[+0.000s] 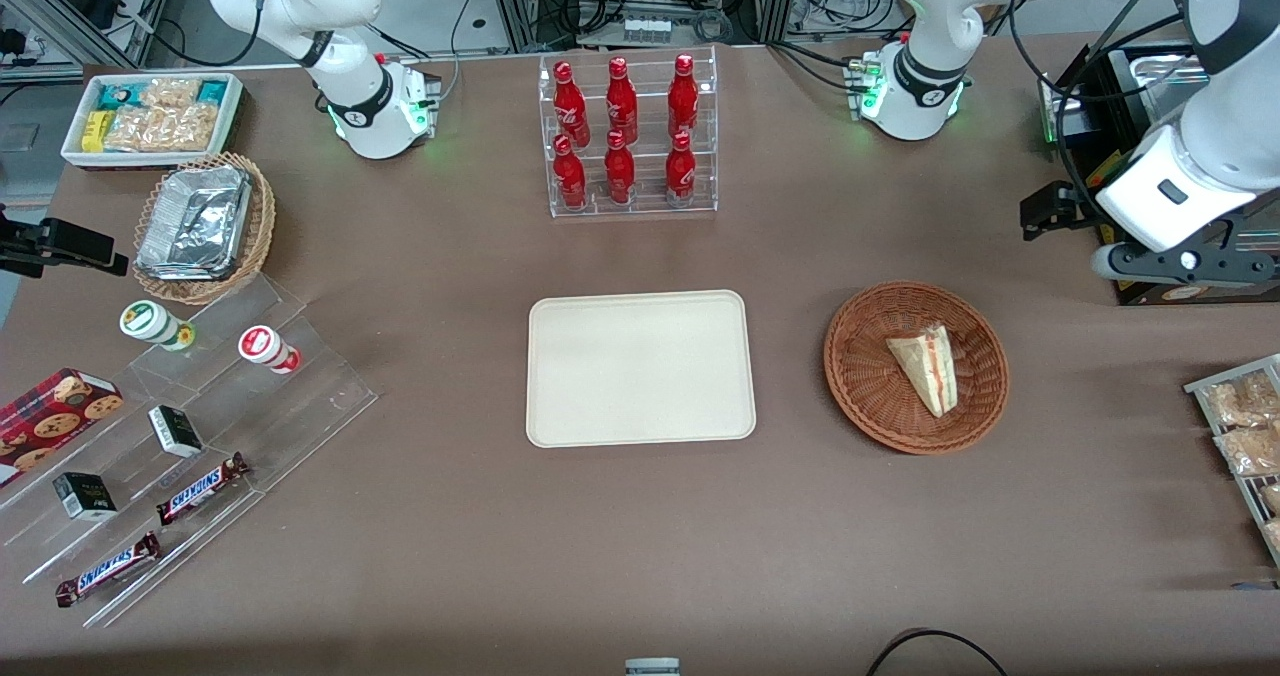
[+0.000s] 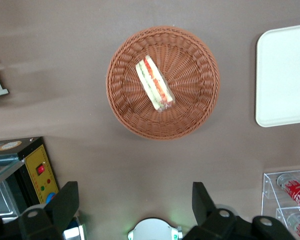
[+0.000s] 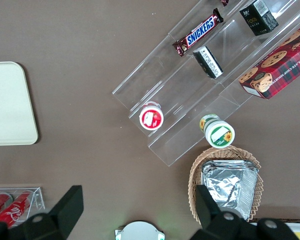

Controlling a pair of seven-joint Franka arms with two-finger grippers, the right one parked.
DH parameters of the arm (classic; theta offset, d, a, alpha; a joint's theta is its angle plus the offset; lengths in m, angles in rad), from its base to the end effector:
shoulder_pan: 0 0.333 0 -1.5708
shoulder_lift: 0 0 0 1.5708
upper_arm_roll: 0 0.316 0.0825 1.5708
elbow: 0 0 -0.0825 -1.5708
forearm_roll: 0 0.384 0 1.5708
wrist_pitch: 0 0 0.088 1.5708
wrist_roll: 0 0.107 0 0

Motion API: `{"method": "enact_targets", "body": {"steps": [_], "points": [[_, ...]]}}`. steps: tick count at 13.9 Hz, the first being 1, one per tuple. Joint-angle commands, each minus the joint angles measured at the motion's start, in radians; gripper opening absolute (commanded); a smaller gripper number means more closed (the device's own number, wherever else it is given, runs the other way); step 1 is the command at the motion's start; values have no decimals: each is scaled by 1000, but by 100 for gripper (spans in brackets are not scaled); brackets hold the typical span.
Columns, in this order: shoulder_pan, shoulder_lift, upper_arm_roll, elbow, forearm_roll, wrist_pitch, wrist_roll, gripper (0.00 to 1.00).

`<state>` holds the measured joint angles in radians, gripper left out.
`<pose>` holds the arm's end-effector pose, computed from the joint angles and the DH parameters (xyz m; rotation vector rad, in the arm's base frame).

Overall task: Place sandwich from basket to tray
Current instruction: 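Move the left gripper over the wicker basket and lower toward the sandwich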

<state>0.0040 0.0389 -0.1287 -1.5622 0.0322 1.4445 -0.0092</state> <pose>0.5476 -0.0634 0.5972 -3.0898 0.1767 0.2390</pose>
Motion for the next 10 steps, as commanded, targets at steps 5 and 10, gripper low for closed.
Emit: {"method": "enact_targets", "body": {"steps": [5, 10], "points": [[8, 81, -9, 1, -41, 28, 8, 100], [8, 50, -9, -246, -35, 267, 6, 100]]}}
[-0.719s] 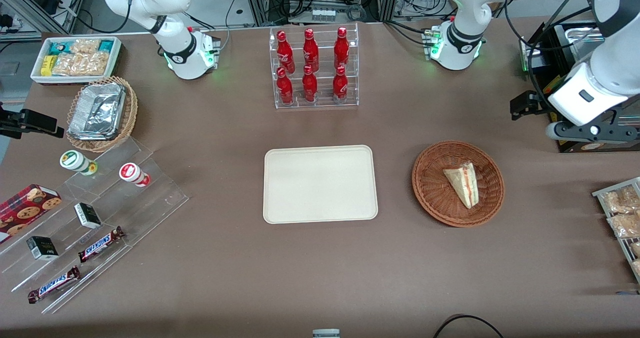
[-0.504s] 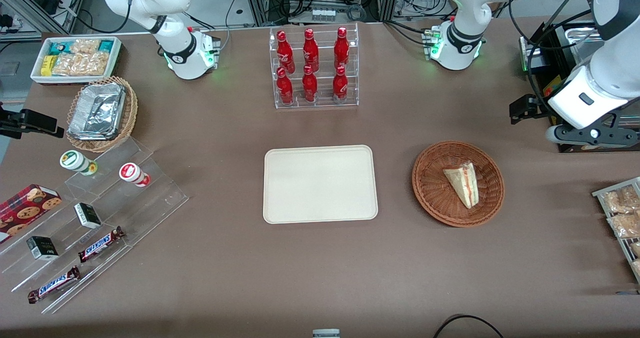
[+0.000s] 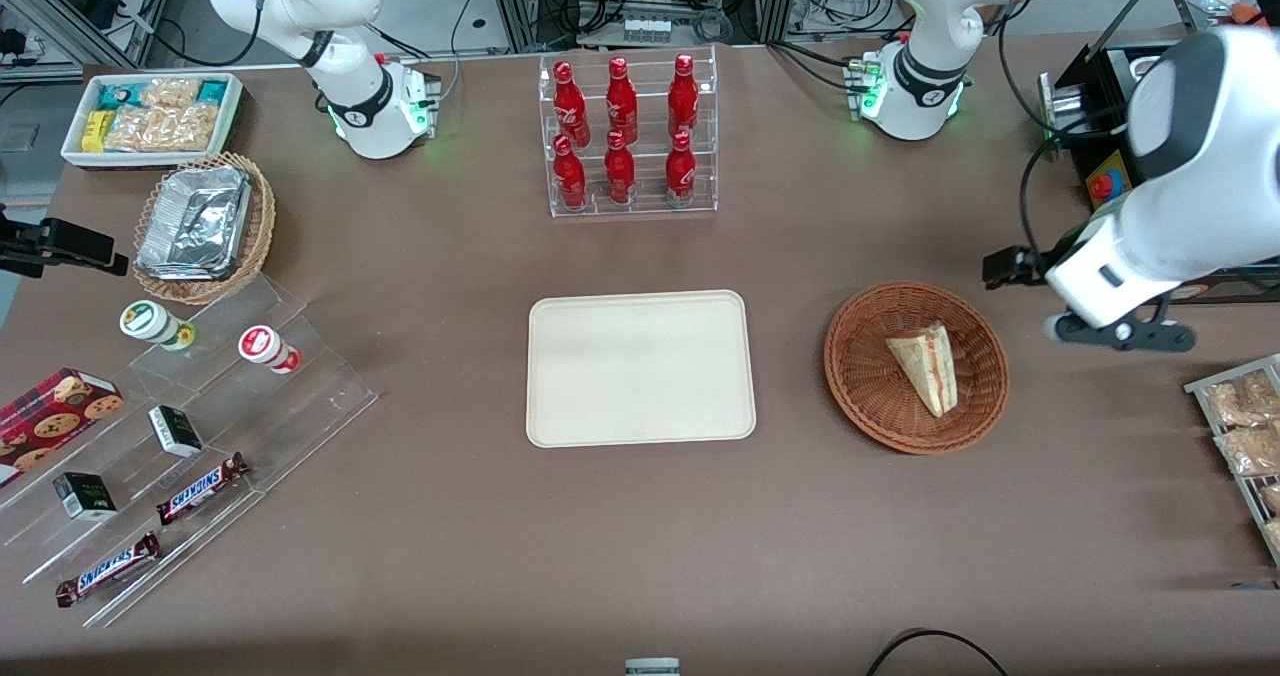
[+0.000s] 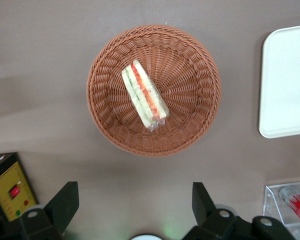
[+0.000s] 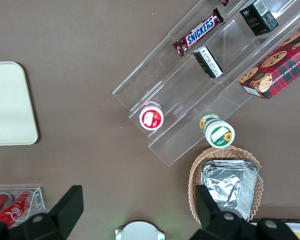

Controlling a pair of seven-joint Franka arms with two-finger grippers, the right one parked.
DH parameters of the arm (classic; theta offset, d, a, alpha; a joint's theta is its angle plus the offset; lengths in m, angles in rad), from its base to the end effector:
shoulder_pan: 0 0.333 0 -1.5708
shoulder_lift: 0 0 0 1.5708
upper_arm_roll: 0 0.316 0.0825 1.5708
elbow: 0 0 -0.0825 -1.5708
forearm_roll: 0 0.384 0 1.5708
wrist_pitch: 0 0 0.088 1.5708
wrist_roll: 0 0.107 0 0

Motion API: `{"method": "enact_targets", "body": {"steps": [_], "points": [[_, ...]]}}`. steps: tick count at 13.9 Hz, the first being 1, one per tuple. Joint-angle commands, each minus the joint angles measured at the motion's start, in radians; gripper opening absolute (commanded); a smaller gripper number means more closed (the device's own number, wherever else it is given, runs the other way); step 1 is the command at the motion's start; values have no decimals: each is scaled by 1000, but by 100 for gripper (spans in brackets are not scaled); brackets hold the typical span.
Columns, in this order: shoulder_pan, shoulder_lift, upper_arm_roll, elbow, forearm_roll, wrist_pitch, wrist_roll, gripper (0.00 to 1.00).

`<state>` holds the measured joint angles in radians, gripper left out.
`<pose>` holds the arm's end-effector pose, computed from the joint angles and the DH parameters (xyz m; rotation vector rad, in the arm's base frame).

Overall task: Place sandwich from basket to tray
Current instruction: 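Move the left gripper over the wicker basket and lower toward the sandwich, then close the left gripper on the wrapped sandwich and lift it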

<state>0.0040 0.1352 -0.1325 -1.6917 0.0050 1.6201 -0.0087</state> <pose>0.5764 -0.0703 0.4954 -3.1180 0.1892 0.3229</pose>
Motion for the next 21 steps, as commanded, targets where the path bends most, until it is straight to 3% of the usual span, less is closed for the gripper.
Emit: {"method": "enact_targets", "body": {"steps": [1, 7, 14, 18, 21], "points": [[8, -63, -6, -193, -8, 174, 6, 100], [8, -105, -6, -522, -10, 607, -62, 100], [-4, -63, -7, -586, -7, 767, -491, 100], [-30, -29, -9, -595, -3, 828, -670, 100], [-38, -6, -9, -606, 39, 857, -691, 100]]}}
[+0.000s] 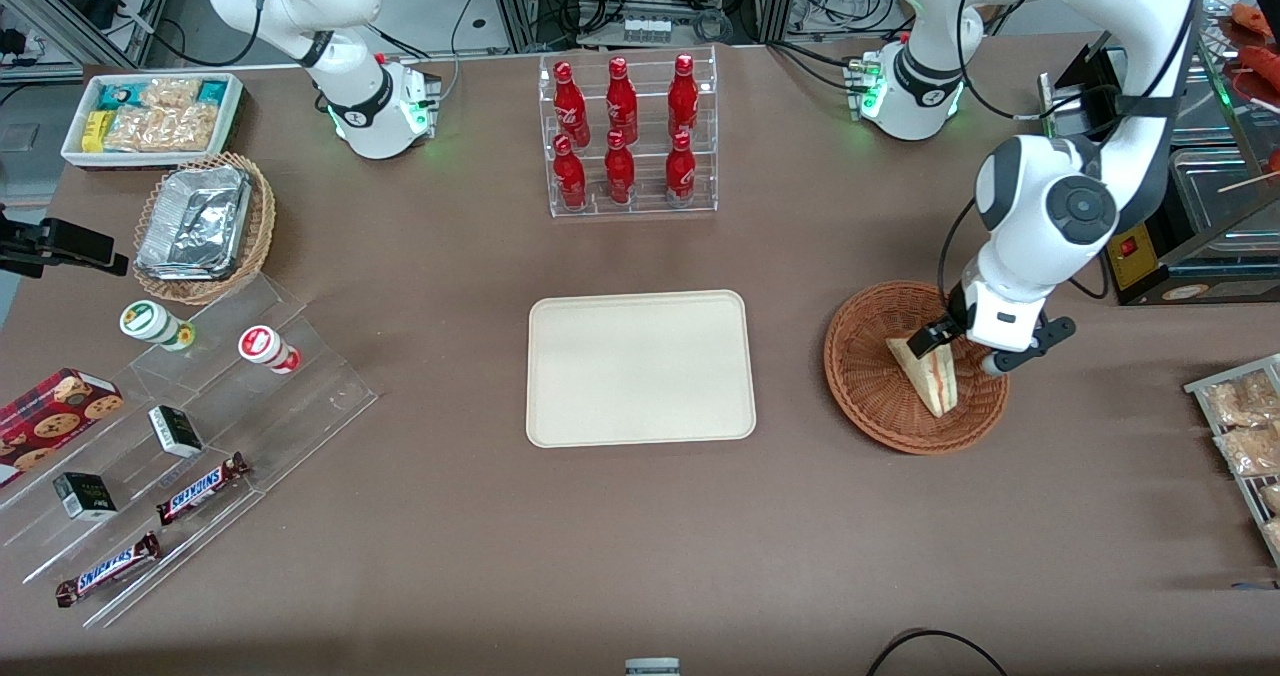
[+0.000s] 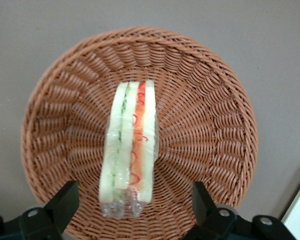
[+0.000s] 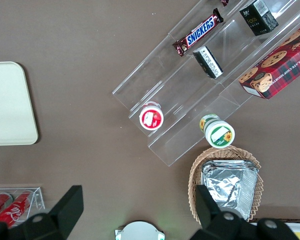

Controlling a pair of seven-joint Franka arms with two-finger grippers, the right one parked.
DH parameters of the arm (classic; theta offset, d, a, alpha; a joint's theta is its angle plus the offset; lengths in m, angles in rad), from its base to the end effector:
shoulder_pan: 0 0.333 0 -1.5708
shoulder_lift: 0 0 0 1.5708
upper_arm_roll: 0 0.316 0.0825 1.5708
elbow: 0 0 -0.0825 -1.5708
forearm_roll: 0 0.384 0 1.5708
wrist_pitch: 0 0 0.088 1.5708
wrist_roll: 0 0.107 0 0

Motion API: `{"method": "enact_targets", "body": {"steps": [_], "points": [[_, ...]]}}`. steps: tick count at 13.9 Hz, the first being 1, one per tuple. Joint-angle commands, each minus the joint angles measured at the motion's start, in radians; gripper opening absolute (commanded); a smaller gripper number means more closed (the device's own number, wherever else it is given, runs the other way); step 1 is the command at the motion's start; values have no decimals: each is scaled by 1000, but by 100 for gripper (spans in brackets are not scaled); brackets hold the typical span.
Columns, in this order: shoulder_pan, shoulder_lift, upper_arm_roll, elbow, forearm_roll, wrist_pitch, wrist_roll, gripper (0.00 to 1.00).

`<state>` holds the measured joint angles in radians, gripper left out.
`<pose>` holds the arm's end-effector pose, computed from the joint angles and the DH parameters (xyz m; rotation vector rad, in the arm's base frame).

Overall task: Place sandwich from basket to tray
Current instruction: 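Close the left gripper on the wrapped sandwich and lift it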

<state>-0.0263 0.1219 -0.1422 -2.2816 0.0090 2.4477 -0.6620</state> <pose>0.5249 -0.0892 0.3057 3.0201 0.7521 0.0577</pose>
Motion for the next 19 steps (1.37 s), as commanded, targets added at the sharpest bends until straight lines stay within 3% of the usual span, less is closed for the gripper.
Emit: {"method": "enact_targets", "body": {"steps": [1, 5, 9, 10, 11, 13, 14, 17, 19], "points": [[-7, 18, 1, -16, 48, 33, -38, 100], [-3, 59, 1, -13, 97, 42, -36, 100], [5, 113, 6, -12, 97, 89, -47, 100], [5, 117, 6, -13, 97, 100, -51, 96], [5, 119, 6, -13, 97, 100, -65, 80], [5, 130, 6, -13, 97, 100, -123, 23], [5, 130, 6, -12, 97, 100, -126, 0], [3, 113, 6, 11, 97, 70, -116, 0], [-3, 110, 3, 89, 97, -37, -117, 0]]}}
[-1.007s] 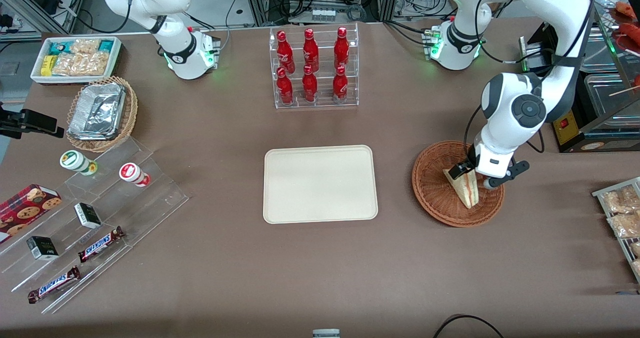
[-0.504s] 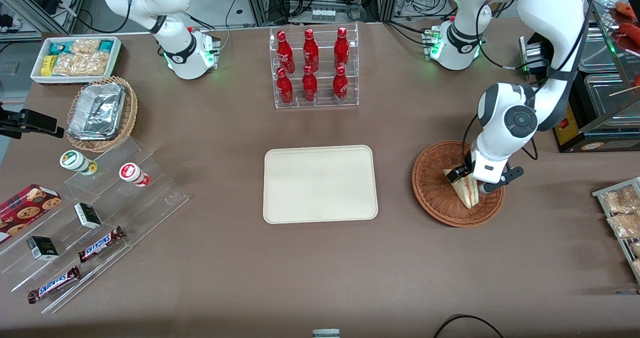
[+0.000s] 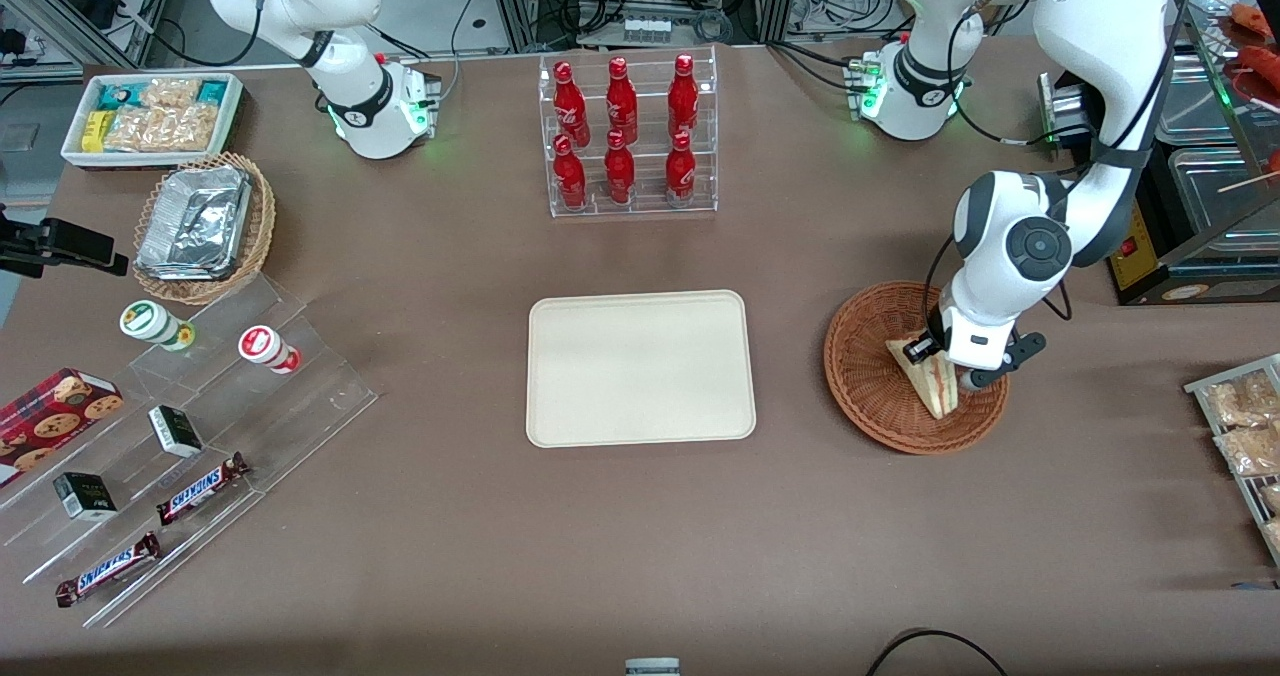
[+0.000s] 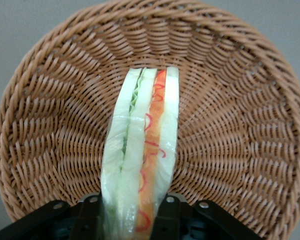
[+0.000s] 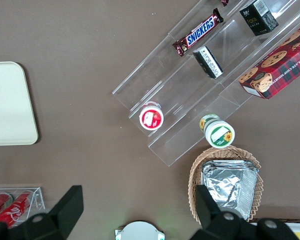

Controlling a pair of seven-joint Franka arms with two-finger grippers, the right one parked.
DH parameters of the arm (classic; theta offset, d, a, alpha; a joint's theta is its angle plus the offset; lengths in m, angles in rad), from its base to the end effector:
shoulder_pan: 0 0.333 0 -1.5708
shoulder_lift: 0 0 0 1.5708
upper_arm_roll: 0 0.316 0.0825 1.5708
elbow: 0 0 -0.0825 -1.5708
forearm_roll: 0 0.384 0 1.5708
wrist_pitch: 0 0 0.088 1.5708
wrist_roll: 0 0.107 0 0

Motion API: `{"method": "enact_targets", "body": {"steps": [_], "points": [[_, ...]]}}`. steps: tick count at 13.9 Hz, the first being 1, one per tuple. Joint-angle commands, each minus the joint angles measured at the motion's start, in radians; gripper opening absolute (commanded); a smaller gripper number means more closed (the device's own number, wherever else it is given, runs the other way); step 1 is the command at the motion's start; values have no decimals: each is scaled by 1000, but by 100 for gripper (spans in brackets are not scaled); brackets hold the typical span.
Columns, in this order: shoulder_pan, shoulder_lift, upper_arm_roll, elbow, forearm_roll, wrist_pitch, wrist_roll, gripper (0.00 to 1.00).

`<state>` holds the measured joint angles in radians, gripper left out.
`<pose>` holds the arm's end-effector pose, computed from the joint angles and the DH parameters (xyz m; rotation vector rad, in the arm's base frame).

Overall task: Place sandwich from basket to tray
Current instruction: 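Close the left gripper on the wrapped sandwich and lift it, then carry the sandwich with the left gripper over the cream tray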

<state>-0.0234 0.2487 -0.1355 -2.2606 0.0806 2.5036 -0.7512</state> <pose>0.5318 -0.0863 0.2517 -3.0175 -0.8214 -0.0066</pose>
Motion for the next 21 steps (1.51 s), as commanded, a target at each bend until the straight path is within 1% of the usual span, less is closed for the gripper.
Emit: {"method": "enact_targets", "body": {"steps": [1, 3, 4, 6, 9, 13, 16, 21], "points": [[-10, -16, -7, 122, 25, -170, -34, 0], [-27, -6, -13, 228, 24, -314, -36, 0], [-47, -3, -13, 258, 19, -342, -33, 0], [-81, 12, -15, 303, 8, -353, -37, 0], [-188, 76, -18, 383, -50, -359, -65, 0], [-354, 181, -16, 499, -53, -373, -250, 0], [-443, 262, -16, 591, -51, -374, -333, 0], [-567, 400, -16, 755, -48, -378, -413, 0]]}}
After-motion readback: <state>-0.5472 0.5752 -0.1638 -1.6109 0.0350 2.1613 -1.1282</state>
